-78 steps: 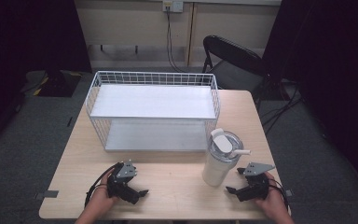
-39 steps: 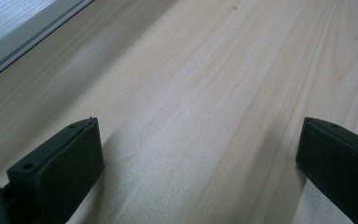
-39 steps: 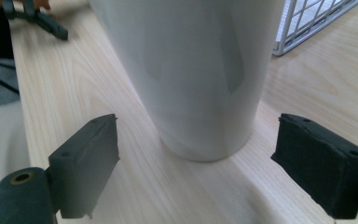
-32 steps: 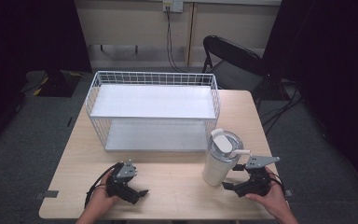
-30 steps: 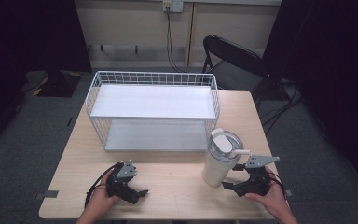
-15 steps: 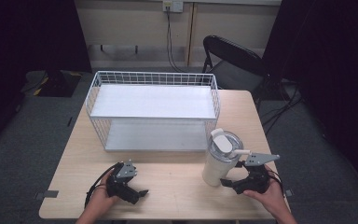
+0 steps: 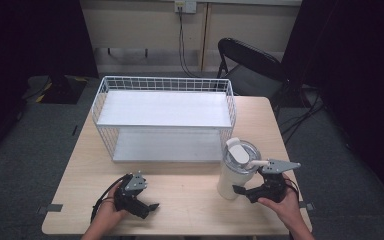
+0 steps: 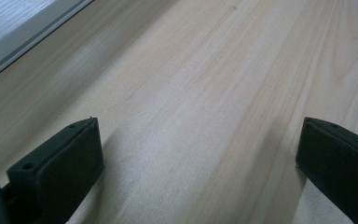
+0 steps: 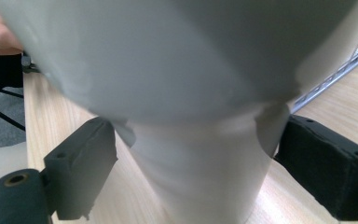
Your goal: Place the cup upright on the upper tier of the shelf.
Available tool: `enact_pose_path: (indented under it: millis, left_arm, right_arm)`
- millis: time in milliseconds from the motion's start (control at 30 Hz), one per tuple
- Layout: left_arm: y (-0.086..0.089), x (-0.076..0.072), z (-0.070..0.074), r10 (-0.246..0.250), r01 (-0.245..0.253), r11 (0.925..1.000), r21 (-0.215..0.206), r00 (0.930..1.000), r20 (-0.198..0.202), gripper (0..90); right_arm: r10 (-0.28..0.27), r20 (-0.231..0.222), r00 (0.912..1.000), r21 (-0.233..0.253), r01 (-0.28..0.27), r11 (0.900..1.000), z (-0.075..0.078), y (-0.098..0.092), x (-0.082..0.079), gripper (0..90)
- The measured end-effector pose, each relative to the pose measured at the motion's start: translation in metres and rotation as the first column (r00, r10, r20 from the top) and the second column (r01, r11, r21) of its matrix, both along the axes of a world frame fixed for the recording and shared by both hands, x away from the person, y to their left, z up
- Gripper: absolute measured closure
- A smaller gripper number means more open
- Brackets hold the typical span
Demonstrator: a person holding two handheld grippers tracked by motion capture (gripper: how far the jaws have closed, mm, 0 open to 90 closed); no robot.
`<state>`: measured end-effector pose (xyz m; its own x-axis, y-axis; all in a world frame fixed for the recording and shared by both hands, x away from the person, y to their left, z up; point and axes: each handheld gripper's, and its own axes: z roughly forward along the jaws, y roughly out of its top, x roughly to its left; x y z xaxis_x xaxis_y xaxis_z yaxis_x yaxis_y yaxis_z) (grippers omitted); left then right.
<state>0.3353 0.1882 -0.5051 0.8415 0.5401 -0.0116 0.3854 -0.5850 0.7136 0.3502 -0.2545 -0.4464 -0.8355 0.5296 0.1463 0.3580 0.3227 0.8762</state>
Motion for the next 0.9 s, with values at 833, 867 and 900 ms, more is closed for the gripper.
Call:
enact_pose_path:
  millis: [833,867,900]
  left_arm:
    - [0.000,0.000,0.000,0.000,0.000,1.0000,0.000,1.0000,0.000,0.0]
    - [0.000,0.000,0.000,0.000,0.000,1.0000,0.000,1.0000,0.000,0.0]
    - [0.000,0.000,0.000,0.000,0.000,1.0000,0.000,1.0000,0.000,0.0]
  right_arm:
    - [-0.002,0.072,0.9974,0.044,-0.001,0.999,-0.009,0.008,0.004,7.9]
    - [-0.003,0.071,0.9975,0.051,-0.001,0.999,-0.010,0.009,0.004,7.6]
    - [-0.002,0.069,0.9976,0.052,-0.001,0.999,-0.010,0.009,0.005,7.6]
